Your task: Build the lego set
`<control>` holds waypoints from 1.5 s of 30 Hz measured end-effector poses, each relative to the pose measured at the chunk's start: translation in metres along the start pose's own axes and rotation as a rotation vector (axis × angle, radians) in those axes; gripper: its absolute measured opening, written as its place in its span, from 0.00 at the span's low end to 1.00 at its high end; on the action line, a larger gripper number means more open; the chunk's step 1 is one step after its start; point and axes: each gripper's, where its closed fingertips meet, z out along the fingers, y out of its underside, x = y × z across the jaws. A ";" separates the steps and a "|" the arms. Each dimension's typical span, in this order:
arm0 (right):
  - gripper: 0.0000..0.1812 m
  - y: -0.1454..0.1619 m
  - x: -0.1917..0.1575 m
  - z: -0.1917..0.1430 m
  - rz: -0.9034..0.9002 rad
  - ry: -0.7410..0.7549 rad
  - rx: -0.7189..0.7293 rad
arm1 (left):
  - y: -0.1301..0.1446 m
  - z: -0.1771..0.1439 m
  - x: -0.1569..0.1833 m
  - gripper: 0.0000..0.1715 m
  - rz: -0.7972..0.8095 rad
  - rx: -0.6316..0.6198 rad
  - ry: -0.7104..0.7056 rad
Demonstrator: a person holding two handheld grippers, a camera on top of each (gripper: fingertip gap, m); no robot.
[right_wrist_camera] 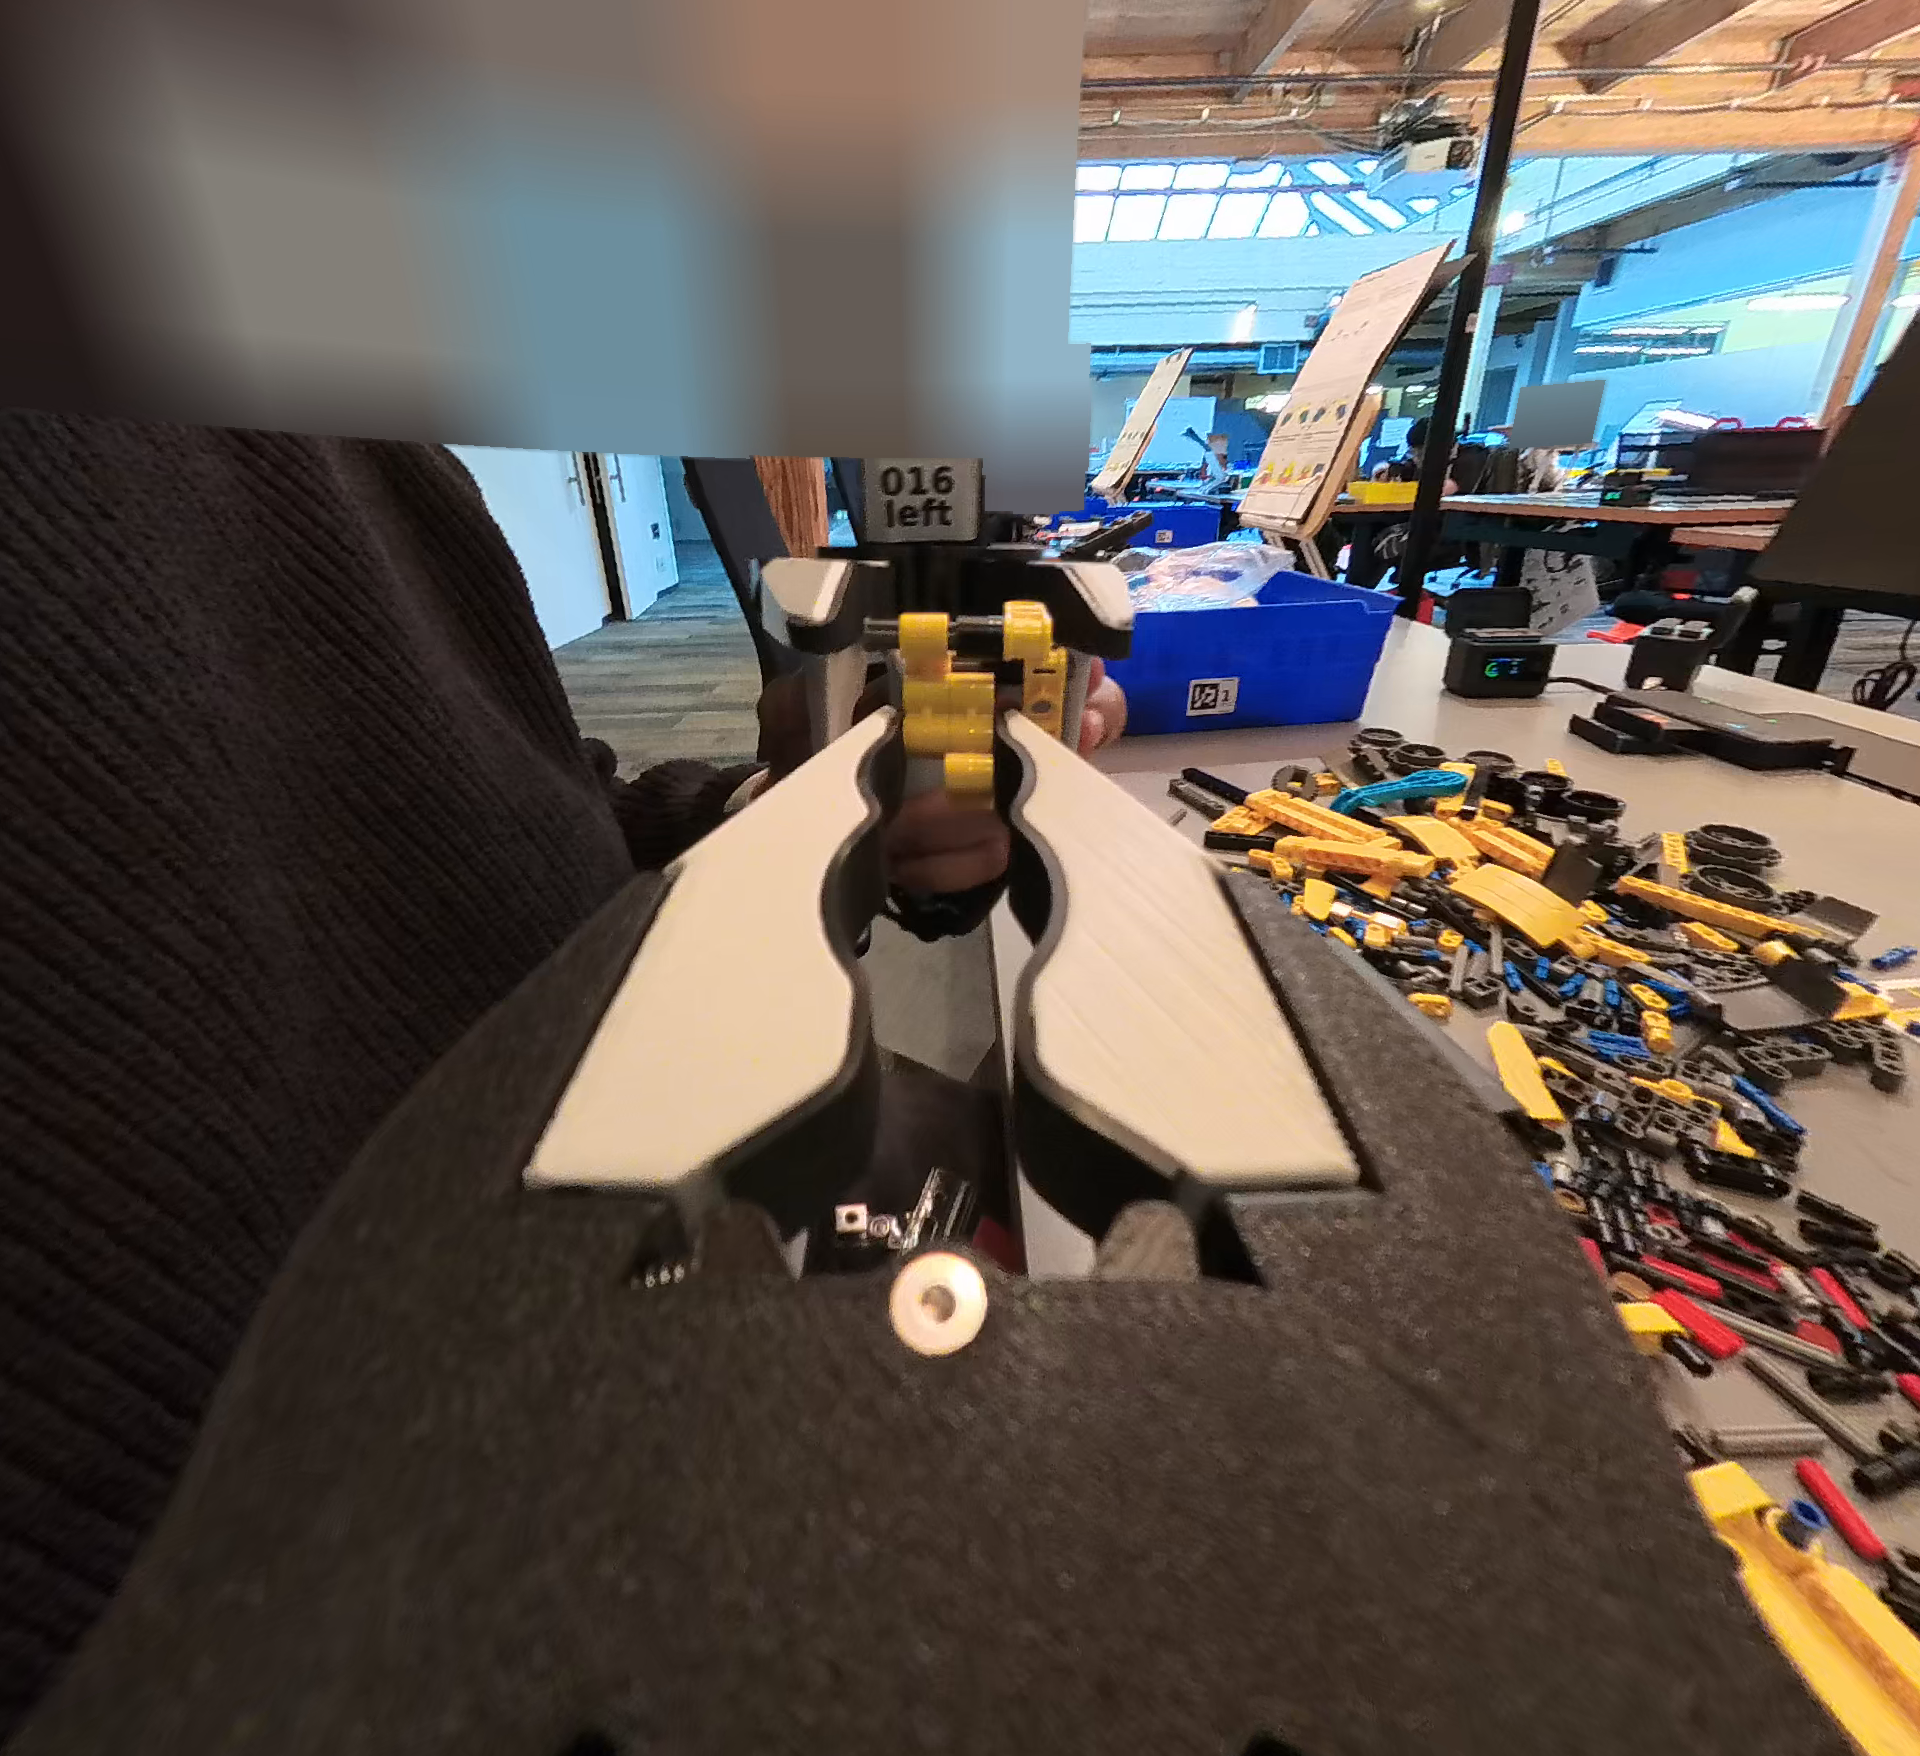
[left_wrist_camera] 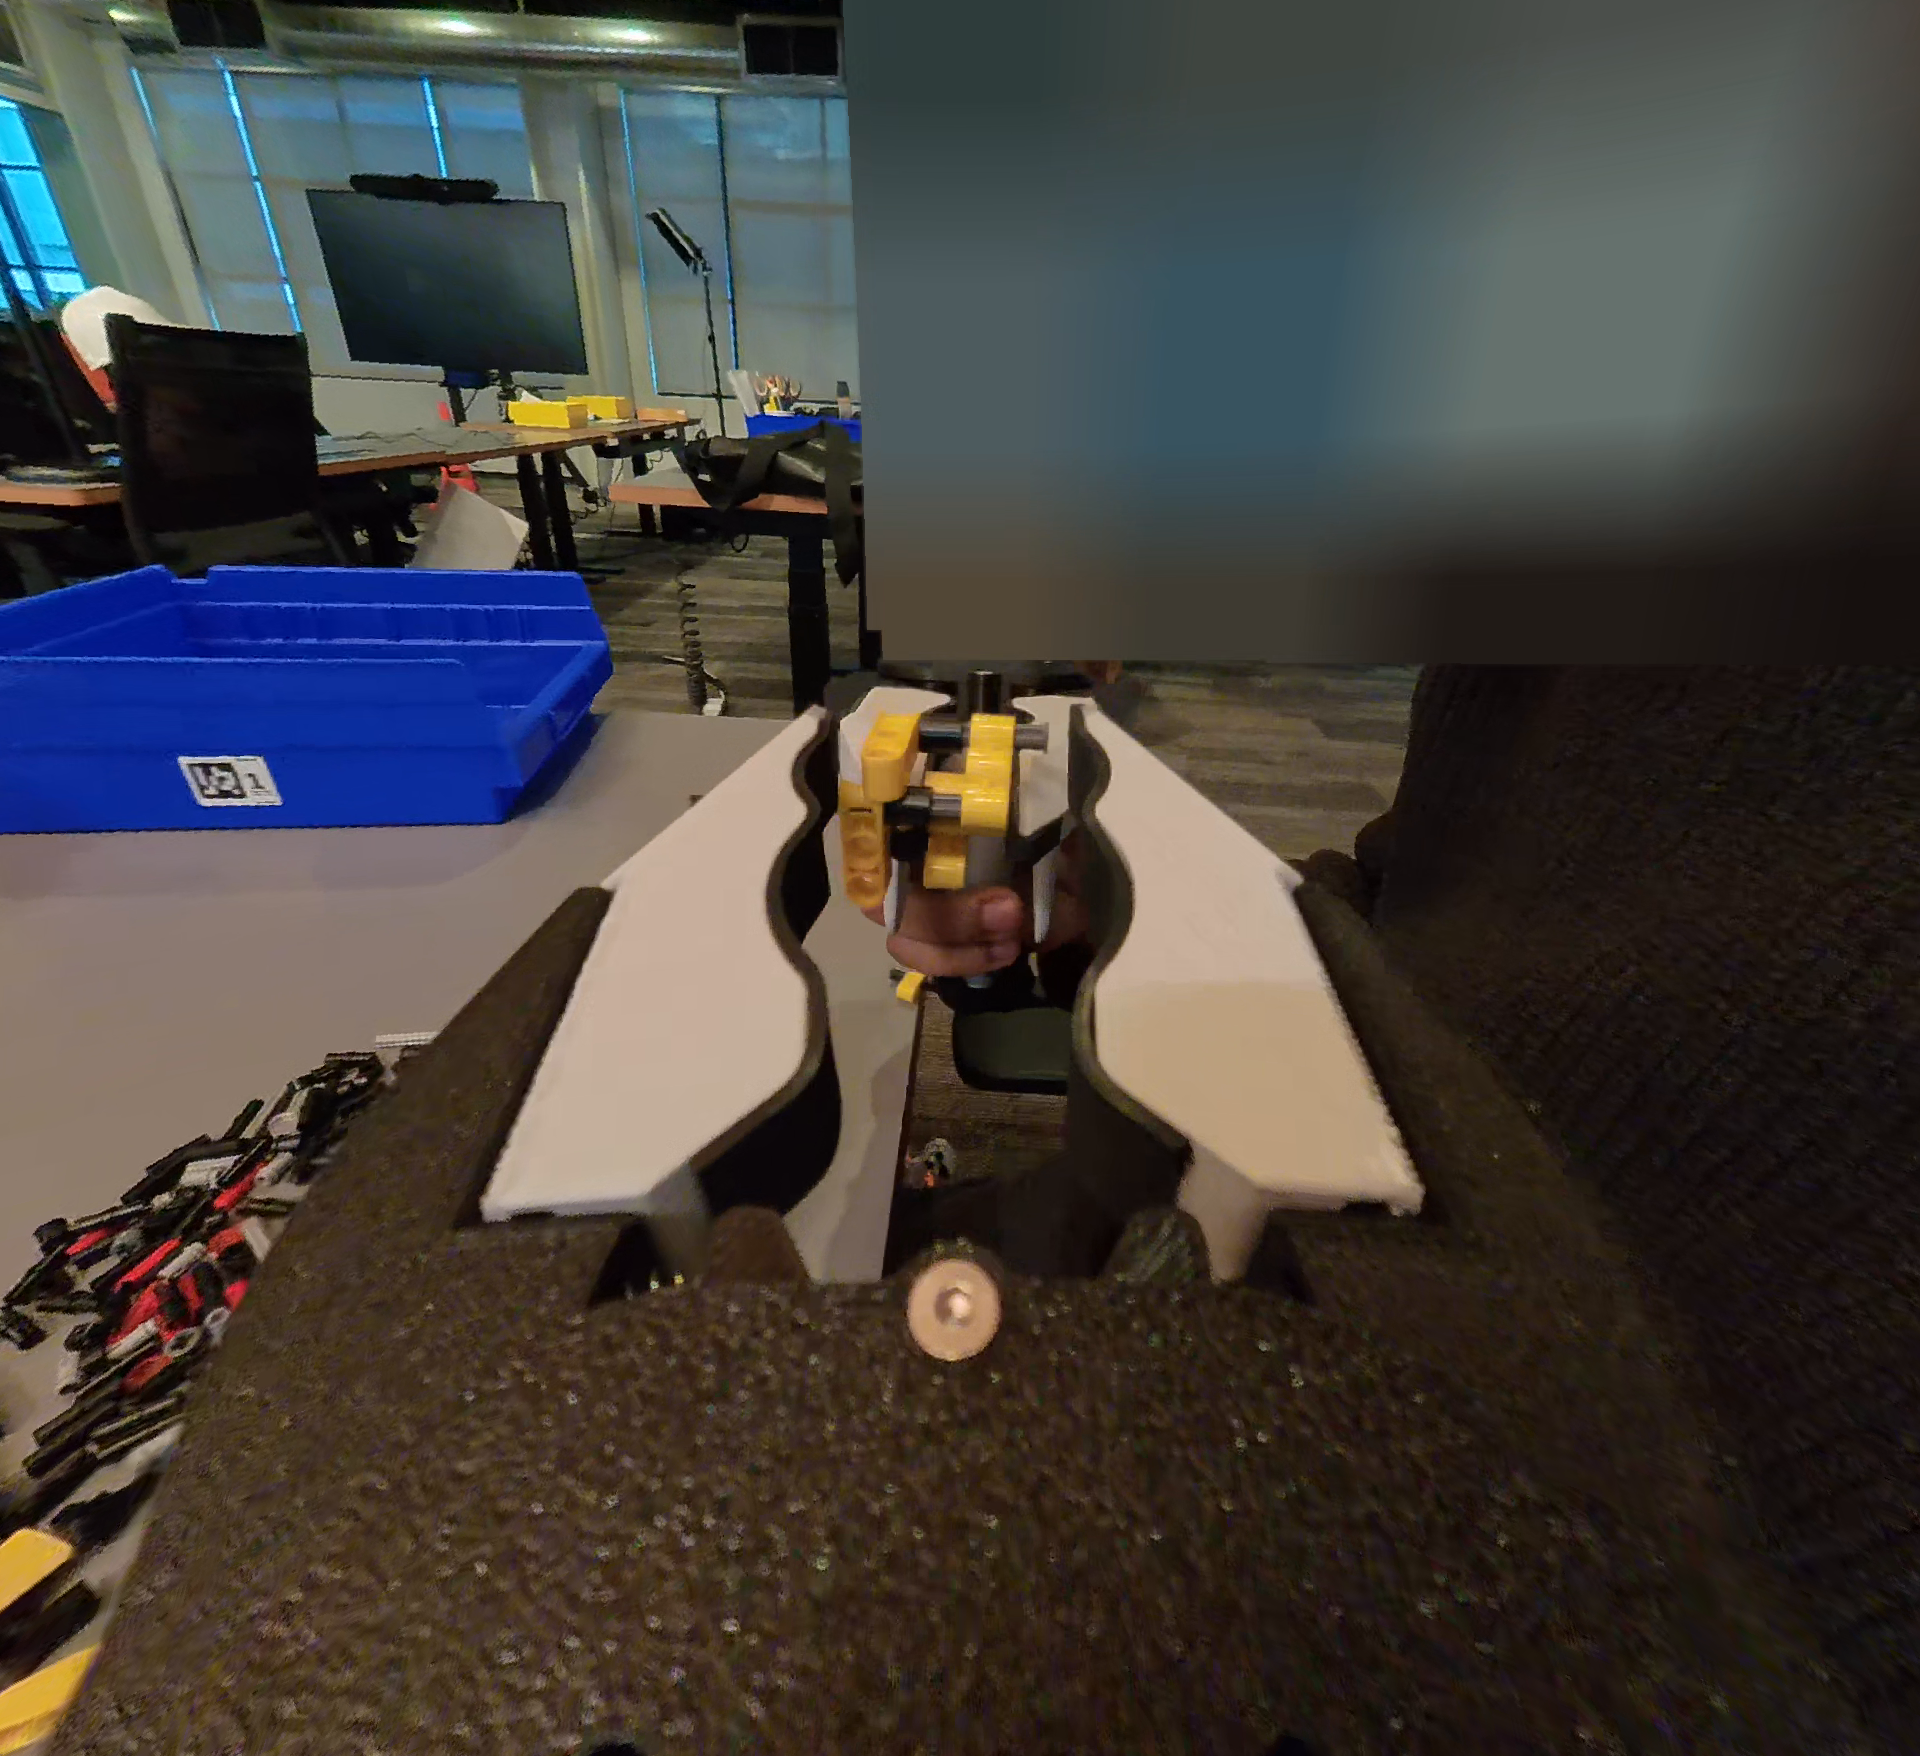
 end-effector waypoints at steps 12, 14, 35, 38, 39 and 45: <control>0.09 -0.005 -0.001 -0.004 -0.009 -0.014 0.036 | -0.003 -0.007 0.000 0.26 -0.007 0.021 0.037; 0.09 -0.007 -0.001 -0.006 -0.020 -0.008 0.046 | -0.004 -0.009 -0.002 0.26 -0.020 0.048 0.039; 0.08 -0.053 0.040 -0.073 0.106 0.001 0.354 | 0.009 -0.053 -0.073 0.26 -0.115 0.254 -0.166; 0.08 -0.068 0.054 -0.092 0.132 -0.016 0.441 | 0.022 -0.048 -0.075 0.26 -0.113 0.218 -0.158; 0.08 -0.071 0.060 -0.097 0.138 -0.016 0.463 | 0.026 -0.047 -0.074 0.26 -0.111 0.209 -0.151; 0.08 -0.062 0.103 -0.122 0.190 0.070 0.484 | 0.030 -0.047 -0.074 0.26 -0.075 0.215 -0.169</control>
